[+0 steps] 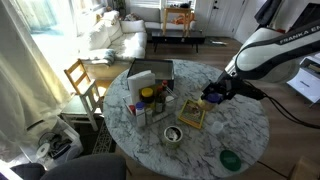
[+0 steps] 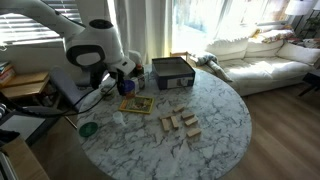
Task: Put the right can on the left can, then put the measuring spoon on the can
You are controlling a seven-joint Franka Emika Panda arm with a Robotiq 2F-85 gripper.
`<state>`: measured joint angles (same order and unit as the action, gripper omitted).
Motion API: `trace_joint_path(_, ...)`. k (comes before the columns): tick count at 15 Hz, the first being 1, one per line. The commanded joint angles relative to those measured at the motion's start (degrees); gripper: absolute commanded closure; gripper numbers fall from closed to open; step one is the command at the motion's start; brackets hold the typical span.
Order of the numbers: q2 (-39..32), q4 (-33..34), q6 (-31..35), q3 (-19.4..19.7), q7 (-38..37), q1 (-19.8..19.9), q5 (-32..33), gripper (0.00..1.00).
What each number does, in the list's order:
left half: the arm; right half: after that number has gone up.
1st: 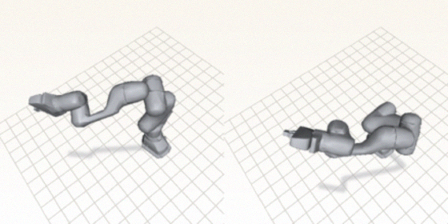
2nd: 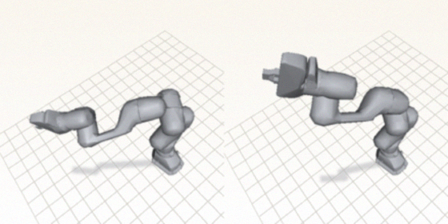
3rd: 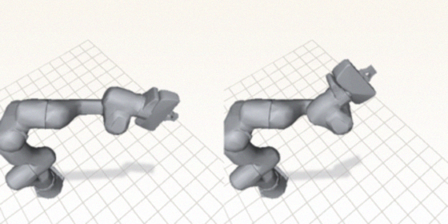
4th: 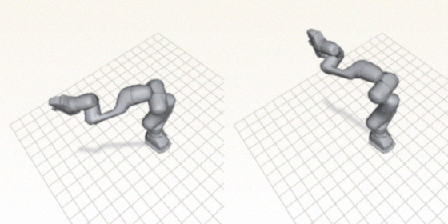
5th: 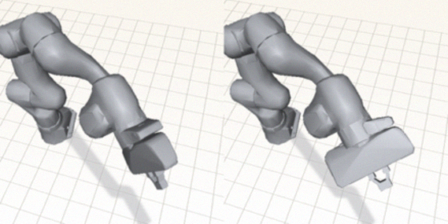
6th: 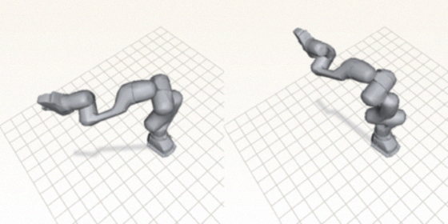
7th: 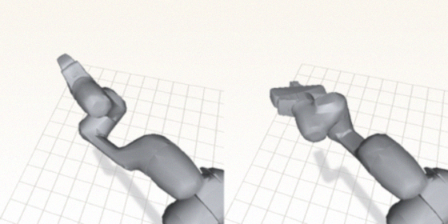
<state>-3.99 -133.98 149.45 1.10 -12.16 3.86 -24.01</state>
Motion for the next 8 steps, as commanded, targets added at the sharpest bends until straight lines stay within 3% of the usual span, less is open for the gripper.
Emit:
trace_joint_path(1,5.7,-4.7,-3.2,-2.3,4.8,-3.0,1.0,0.3)
trace_joint_path(4,6.8,-5.5,-4.6,-4.6,7.6,-6.0,2.4,0.3)
trace_joint_path(5,4.6,-3.4,-3.7,-3.6,5.2,-5.2,1.0,0.05)
trace_joint_path(8,5.3,-4.3,-3.7,-4.7,6.0,-6.6,1.5,0.05)
